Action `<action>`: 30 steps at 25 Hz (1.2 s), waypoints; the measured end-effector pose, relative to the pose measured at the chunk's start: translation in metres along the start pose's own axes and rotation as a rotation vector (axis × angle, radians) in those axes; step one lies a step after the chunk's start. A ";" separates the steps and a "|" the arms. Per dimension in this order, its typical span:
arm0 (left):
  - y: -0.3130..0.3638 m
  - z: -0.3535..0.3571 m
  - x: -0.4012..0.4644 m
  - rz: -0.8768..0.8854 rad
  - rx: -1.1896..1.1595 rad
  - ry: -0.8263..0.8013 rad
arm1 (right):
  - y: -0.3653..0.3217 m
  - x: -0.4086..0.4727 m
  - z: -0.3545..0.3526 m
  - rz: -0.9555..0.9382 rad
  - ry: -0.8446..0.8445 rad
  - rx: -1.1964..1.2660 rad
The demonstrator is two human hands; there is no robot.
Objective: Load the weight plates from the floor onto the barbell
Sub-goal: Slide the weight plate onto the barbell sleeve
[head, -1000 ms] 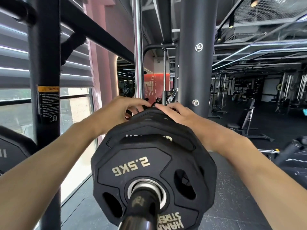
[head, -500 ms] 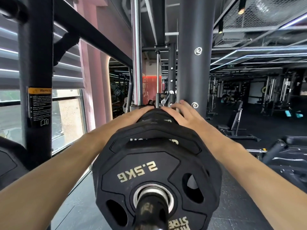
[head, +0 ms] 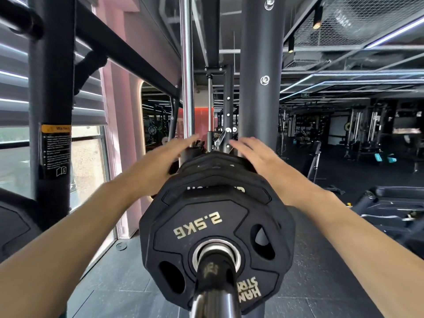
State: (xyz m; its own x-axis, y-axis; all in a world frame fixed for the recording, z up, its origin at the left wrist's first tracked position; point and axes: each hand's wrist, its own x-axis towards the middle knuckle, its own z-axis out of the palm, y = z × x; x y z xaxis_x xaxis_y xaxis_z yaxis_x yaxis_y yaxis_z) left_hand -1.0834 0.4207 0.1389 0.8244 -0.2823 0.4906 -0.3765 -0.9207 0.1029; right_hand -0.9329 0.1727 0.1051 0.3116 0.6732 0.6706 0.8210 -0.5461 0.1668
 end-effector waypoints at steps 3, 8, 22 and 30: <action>-0.011 -0.010 -0.015 0.043 0.010 0.202 | -0.024 -0.013 -0.047 0.101 0.057 0.221; 0.002 -0.011 -0.041 0.207 -0.183 0.208 | -0.075 -0.038 -0.070 0.037 0.069 0.480; -0.015 0.002 -0.050 0.016 -0.227 -0.023 | -0.062 -0.038 -0.031 0.001 0.063 0.399; -0.038 0.033 -0.006 -0.048 -0.246 0.041 | -0.036 -0.012 0.001 0.129 0.010 0.271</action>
State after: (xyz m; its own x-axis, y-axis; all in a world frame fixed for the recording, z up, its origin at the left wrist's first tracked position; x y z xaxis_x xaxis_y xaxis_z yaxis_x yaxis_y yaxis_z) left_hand -1.0599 0.4481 0.1038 0.8279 -0.2241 0.5142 -0.4331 -0.8379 0.3322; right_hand -0.9654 0.1846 0.0898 0.4180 0.6012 0.6810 0.8731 -0.4730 -0.1184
